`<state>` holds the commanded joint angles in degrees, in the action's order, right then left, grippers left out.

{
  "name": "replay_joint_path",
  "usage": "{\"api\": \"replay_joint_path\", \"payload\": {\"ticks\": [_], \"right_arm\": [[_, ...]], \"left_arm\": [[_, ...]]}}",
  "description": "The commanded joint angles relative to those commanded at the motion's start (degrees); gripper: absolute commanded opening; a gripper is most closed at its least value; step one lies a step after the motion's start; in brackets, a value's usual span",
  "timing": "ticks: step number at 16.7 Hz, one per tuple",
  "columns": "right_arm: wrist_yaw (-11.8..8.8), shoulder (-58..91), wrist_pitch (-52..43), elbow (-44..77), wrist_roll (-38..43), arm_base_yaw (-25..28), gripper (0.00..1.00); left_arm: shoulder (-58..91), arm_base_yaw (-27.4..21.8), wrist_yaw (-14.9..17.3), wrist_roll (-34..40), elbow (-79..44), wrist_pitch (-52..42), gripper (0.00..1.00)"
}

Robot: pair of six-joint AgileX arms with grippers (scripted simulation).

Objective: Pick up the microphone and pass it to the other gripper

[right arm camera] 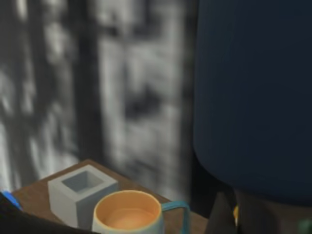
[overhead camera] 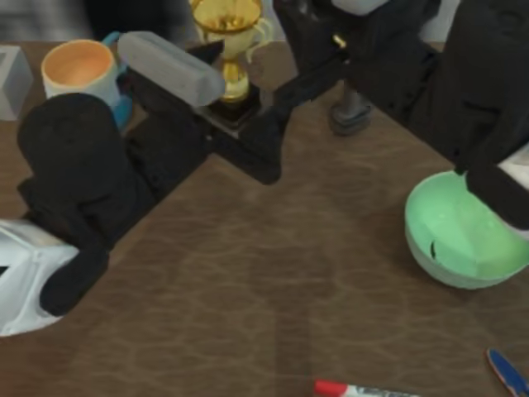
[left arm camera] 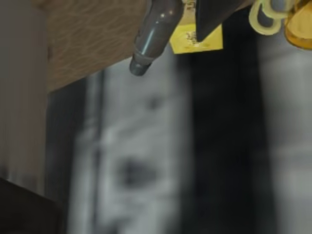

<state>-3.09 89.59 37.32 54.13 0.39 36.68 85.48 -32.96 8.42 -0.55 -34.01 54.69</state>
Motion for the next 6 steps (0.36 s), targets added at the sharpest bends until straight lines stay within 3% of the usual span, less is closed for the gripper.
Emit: {"api": "replay_joint_path", "payload": {"ticks": [3,6], "right_arm": [[-3.1,-2.8,0.2,-2.6,0.1,-2.5,0.0],[-4.1,-3.8,0.2,-3.5,0.1,-3.6,0.0]], "left_arm": [[-6.8,1.4,0.8,0.0,6.5,-0.3,1.0],[-8.8,1.8,1.2,0.1,8.4,-0.3,1.0]]}}
